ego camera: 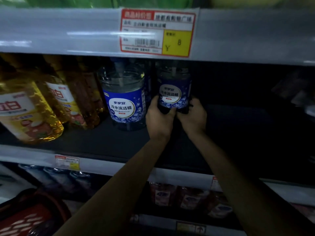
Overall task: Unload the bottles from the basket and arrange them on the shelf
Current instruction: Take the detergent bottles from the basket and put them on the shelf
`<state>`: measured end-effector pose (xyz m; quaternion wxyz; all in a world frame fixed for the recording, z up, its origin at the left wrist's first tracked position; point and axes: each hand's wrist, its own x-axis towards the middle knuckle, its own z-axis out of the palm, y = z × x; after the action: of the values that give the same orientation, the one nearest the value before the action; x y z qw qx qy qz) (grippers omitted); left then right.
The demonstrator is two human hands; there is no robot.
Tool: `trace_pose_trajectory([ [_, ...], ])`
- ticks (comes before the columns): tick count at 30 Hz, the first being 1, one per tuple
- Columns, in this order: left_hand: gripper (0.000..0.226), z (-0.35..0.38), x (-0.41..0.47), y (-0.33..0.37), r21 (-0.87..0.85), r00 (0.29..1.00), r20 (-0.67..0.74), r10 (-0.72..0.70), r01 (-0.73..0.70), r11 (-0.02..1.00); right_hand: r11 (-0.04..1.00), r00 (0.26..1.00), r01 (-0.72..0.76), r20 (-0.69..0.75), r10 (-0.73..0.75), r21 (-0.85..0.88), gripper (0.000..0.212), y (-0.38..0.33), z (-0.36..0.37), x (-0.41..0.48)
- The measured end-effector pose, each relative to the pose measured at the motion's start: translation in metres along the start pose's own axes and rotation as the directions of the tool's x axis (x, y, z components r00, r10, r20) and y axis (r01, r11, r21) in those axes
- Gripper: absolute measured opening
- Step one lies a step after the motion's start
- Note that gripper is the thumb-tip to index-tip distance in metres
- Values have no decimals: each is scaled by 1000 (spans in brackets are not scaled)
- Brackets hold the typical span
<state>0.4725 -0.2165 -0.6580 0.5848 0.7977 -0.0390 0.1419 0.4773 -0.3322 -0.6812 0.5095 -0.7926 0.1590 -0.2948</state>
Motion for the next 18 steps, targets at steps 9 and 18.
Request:
trace_pose_trajectory([
  [9, 66, -40, -40, 12, 242, 983, 182, 13, -58, 968, 998, 998, -48, 37, 50, -46, 75, -10, -34, -43],
  [18, 67, -127, -88, 38, 375, 917, 391, 76, -234, 897, 949, 976, 100, 214, -36, -298, 71, -79, -78, -109],
])
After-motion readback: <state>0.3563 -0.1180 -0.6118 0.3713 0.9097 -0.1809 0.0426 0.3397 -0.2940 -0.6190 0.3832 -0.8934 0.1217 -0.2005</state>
